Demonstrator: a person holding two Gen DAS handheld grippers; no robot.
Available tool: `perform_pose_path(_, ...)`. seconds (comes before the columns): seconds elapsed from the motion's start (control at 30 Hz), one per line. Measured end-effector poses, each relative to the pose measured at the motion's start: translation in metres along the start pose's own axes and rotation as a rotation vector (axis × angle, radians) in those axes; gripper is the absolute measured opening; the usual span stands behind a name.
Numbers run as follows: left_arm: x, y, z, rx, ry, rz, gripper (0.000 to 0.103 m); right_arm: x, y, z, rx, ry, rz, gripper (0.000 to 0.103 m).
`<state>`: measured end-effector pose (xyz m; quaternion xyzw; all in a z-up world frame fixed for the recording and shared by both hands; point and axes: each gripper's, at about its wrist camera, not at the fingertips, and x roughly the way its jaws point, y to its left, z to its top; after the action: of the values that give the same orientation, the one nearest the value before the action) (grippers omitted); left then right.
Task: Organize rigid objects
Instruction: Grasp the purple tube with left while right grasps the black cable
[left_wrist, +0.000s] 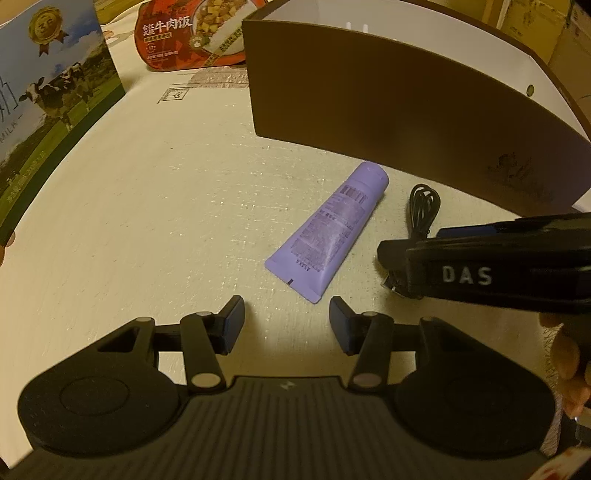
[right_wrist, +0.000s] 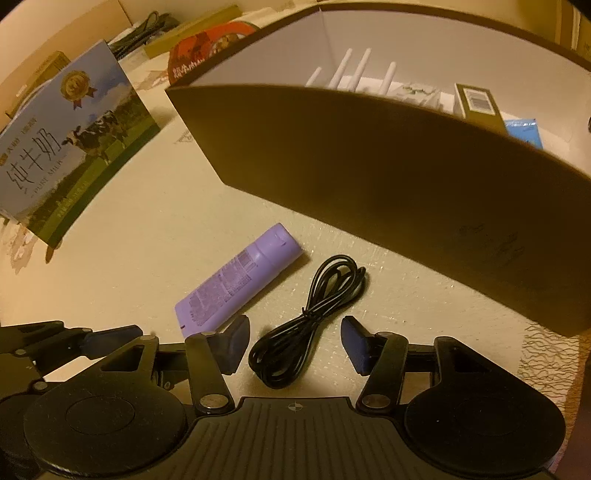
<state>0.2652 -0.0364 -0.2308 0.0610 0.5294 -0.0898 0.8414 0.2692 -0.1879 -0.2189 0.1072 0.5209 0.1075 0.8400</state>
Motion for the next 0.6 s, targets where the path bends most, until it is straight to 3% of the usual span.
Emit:
perform_pose_path(0.27, 0.006, -0.004, 0.005, 0.07, -0.015, -0.013, 0.046, 0.003, -0.003, -0.001, -0.078, -0.001, -0.056, 0.031)
perform_pose_path(0.37, 0.01, -0.007, 0.012, 0.126, -0.028, -0.028, 0.046, 0.002, -0.007, -0.002, -0.111, 0.004, -0.088, 0.03)
perform_pose_path(0.6, 0.03, -0.013, 0.035, 0.262, -0.043, -0.061, 0.047, 0.001, -0.019, 0.001, -0.07, -0.016, -0.059, 0.03)
